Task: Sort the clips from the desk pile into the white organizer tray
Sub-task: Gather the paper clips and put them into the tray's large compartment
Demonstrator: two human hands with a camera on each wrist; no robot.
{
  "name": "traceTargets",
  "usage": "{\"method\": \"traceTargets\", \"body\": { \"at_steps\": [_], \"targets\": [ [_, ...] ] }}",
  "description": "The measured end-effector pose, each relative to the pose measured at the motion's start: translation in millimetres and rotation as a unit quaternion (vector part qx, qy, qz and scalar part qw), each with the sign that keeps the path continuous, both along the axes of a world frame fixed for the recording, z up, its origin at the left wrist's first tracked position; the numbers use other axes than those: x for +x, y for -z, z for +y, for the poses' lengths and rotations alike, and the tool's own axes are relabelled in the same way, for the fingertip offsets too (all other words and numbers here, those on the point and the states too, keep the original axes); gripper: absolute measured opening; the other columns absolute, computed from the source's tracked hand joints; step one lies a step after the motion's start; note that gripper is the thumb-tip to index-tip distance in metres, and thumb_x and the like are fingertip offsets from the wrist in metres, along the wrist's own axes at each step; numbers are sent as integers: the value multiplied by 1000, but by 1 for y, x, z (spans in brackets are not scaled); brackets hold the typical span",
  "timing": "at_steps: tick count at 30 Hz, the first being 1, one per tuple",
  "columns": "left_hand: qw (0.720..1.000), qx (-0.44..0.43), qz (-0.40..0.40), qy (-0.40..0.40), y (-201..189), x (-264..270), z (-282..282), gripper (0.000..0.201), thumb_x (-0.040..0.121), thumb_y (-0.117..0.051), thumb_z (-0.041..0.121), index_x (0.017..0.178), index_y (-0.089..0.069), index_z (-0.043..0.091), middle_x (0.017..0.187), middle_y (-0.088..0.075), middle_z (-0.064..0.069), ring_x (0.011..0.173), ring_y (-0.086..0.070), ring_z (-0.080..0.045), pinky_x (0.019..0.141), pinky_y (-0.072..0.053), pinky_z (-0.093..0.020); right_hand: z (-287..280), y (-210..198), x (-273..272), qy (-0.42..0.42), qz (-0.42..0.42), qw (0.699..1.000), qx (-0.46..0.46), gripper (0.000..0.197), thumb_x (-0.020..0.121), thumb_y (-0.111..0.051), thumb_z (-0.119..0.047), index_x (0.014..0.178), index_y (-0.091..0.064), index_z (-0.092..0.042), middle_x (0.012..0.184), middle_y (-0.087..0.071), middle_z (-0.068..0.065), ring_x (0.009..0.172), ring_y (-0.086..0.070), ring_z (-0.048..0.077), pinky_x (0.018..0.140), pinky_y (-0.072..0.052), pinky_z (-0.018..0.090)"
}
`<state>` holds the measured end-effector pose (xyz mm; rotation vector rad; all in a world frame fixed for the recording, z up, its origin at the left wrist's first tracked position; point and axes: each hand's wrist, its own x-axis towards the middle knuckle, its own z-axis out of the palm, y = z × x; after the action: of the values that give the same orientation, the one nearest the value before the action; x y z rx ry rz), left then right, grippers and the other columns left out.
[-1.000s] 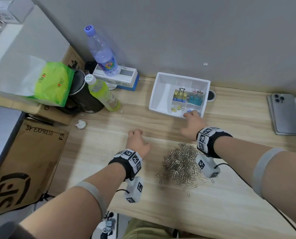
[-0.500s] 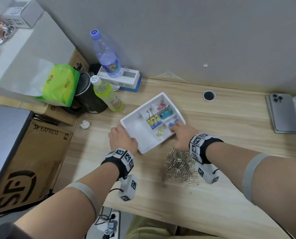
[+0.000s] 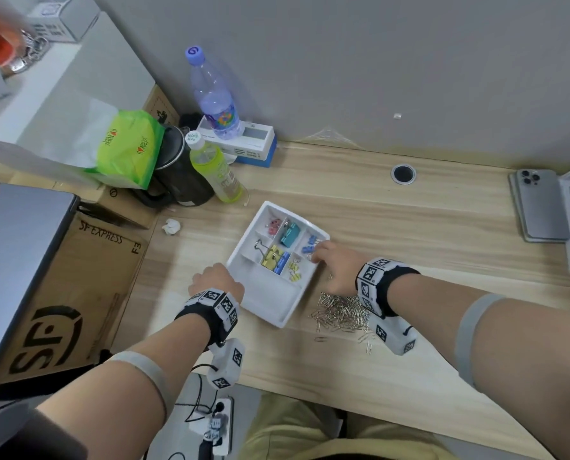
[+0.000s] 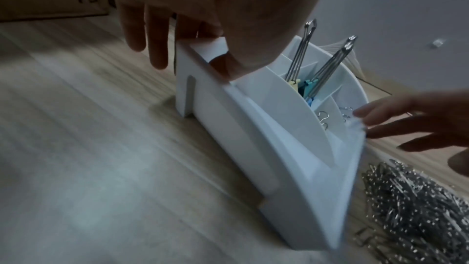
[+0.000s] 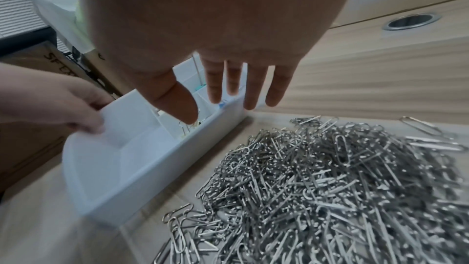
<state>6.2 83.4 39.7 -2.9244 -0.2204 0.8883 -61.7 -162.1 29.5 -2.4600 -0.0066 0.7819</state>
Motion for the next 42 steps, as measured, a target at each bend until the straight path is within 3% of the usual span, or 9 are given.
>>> {"method": "traceTargets", "body": {
  "at_steps": [3, 7, 14, 18, 22, 28, 32, 35, 42],
  "targets": [
    [999, -7, 39, 3, -3, -3, 11, 5, 80, -53, 15, 83, -49, 14, 80, -56, -5, 86, -60, -28, 83, -52, -35, -8, -4, -5, 56, -19, 998, -15, 70, 70, -70, -19, 135, -45, -19, 138, -35, 0, 112, -52, 21, 86, -51, 30],
    [997, -19, 72, 3, -5, -6, 17, 14, 81, -54, 12, 68, -50, 11, 67, -57, -5, 57, -54, -20, 57, -45, -23, -30, -1, -23, 76, 22, 990, -115, 92, 63, -80, -30, 142, -34, -23, 141, -31, 7, 125, -37, 27, 97, -48, 42],
    [995, -57, 83, -15, 3, -13, 10, 25, 88, -49, 22, 65, -45, 13, 67, -52, -3, 56, -49, -19, 59, -42, -25, -40, 20, -61, 95, 56, 980, -166, 124, 36, -88, -54, 141, -26, -32, 139, -28, 5, 128, -30, 28, 87, -53, 48],
    [994, -74, 74, -18, 10, -20, 6, 16, 90, -48, 19, 78, -46, 10, 70, -50, -3, 58, -48, -18, 62, -43, -27, -34, 34, -72, 102, 25, 981, -164, 125, 35, -86, -60, 142, -24, -38, 140, -27, 4, 132, -24, 27, 86, -54, 46],
    [993, -96, 64, -9, 16, -24, 4, 12, 90, -47, 19, 83, -44, 10, 78, -51, -5, 64, -49, -20, 65, -44, -29, -32, 41, -74, 97, 0, 987, -129, 112, 46, -84, -59, 142, -28, -41, 135, -29, 4, 129, -26, 27, 98, -47, 45],
    [992, -104, 66, 6, 18, -28, 1, 9, 91, -46, 18, 89, -43, 10, 74, -46, -1, 64, -48, -18, 66, -44, -28, -25, 41, -74, 128, -12, 988, -85, 64, 69, -78, -35, 125, -47, -37, 121, -36, -1, 112, -37, 21, 94, -47, 40],
    [991, -111, 67, 17, 17, -31, -2, 8, 92, -45, 19, 96, -42, 13, 89, -51, -5, 79, -53, -25, 67, -43, -29, -22, 39, -73, 144, -17, 987, -63, 41, 79, -68, -19, 116, -54, -30, 118, -40, 0, 112, -41, 23, 95, -44, 38],
    [992, -115, 60, 14, 17, -33, -4, 9, 92, -45, 18, 94, -43, 10, 83, -51, -4, 72, -52, -23, 64, -43, -28, -21, 38, -72, 153, -14, 987, -54, 36, 83, -61, -9, 116, -59, -24, 119, -46, 2, 113, -43, 24, 98, -41, 36],
    [992, -105, 71, 13, 15, -33, -9, 22, 90, -47, 17, 69, -41, 12, 69, -50, -2, 56, -46, -16, 56, -40, -24, -31, 25, -70, 191, -3, 980, -54, 22, 84, -63, -9, 102, -71, -20, 109, -67, 3, 94, -60, 20, 80, -45, 25]
  ]
}}
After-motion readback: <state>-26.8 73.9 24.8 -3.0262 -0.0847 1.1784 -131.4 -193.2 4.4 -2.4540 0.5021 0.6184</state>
